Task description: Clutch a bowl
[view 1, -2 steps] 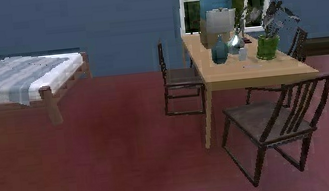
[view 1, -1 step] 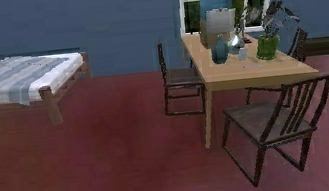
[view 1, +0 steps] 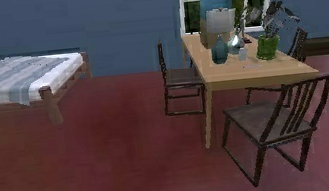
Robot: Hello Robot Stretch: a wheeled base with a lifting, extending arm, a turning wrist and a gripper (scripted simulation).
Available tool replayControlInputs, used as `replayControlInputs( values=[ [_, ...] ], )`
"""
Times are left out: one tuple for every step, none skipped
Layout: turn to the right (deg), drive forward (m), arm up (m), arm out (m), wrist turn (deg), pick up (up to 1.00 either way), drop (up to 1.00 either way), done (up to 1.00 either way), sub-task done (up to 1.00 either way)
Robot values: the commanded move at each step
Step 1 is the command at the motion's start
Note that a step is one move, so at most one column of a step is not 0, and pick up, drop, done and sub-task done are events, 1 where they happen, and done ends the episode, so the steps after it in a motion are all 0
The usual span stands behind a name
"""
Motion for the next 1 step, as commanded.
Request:
replayControlInputs(
  values=[
    [0.0,0.0,0.0,0.0,45.0,0.0,0.0,0.0,0.0]
  ],
)
